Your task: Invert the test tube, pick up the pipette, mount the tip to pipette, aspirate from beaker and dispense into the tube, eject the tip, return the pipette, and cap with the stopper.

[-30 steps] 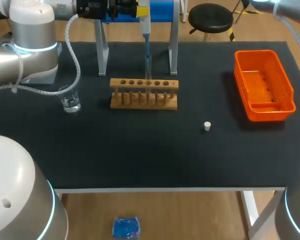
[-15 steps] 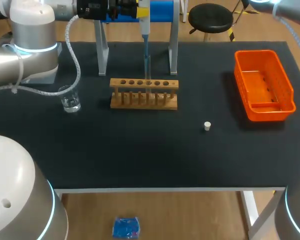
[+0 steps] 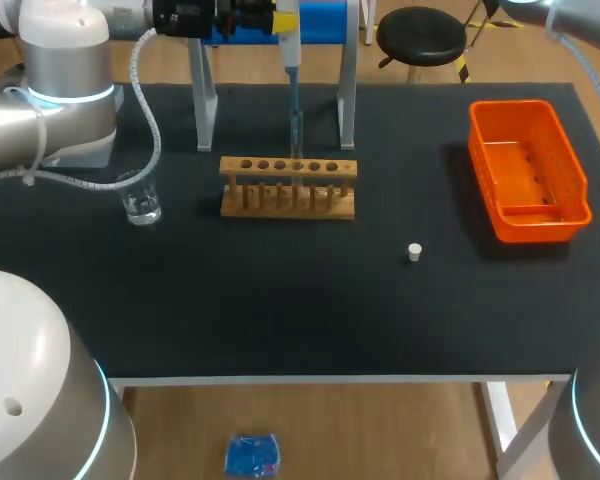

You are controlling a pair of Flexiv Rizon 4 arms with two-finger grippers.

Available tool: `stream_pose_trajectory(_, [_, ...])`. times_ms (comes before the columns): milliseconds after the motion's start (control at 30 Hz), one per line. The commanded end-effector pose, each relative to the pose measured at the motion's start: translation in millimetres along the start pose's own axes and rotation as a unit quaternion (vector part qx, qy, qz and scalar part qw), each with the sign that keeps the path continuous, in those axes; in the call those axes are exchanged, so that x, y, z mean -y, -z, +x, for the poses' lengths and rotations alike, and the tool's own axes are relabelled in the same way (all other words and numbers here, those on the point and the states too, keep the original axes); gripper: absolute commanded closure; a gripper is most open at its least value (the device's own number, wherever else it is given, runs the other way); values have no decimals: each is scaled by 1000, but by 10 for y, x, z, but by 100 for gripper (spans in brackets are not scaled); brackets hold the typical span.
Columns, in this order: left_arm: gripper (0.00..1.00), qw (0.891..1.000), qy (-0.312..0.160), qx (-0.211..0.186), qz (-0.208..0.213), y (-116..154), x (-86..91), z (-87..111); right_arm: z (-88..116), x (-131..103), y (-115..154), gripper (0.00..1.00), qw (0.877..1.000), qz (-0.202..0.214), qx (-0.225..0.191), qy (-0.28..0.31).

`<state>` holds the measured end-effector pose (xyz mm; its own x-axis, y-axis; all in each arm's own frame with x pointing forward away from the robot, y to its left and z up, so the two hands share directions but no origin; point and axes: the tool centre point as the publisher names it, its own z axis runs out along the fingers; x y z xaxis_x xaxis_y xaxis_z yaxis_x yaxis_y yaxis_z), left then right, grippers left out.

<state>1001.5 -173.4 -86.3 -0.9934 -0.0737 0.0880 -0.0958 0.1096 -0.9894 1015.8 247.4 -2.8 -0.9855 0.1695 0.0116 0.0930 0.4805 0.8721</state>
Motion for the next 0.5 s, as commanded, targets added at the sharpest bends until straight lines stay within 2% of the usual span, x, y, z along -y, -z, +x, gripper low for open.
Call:
stream_pose_trajectory(33, [100,1000,0,0,-1,0,6,1,27,-13,44,100,1000,-1,3,2])
stream_pose_trajectory(500, [100,1000,0,0,-1,0,6,1,7,40,29,100,1000,10,7,2])
